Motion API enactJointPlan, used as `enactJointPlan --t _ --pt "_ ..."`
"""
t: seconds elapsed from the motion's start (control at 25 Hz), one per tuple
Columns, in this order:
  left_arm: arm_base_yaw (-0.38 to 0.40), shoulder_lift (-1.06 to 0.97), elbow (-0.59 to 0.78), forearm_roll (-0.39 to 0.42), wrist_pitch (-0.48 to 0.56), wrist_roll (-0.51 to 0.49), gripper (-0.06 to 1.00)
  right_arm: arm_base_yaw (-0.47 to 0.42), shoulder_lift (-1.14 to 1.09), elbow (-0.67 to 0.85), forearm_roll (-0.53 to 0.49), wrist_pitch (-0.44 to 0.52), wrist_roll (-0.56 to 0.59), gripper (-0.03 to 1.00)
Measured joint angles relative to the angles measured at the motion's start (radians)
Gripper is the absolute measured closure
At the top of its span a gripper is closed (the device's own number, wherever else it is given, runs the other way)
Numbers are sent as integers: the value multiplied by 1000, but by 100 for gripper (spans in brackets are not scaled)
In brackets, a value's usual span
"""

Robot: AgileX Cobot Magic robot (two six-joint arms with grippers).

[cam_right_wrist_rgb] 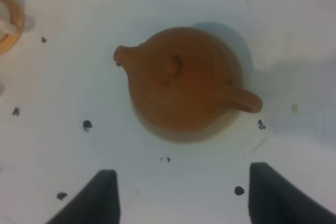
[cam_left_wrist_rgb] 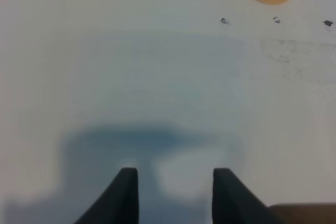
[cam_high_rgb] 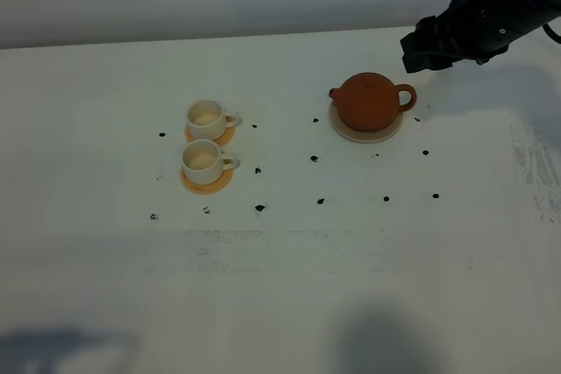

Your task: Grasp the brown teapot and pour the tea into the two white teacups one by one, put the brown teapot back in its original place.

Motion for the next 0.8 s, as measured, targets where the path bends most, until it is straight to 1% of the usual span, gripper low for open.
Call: enactJointPlan --t 0.24,0.44,0.6,0.8 --pt "3 -16 0 -1 0 1 64 0 29 0 -20 -18 2 45" --pt "56 -113 -1 -1 6 2 64 0 55 0 -20 -44 6 45" --pt "99 -121 -1 -1 13 3 64 0 58 0 -32 -64 6 45" --pt "112 -121 -1 -1 15 3 64 0 58 0 -45 -73 6 45"
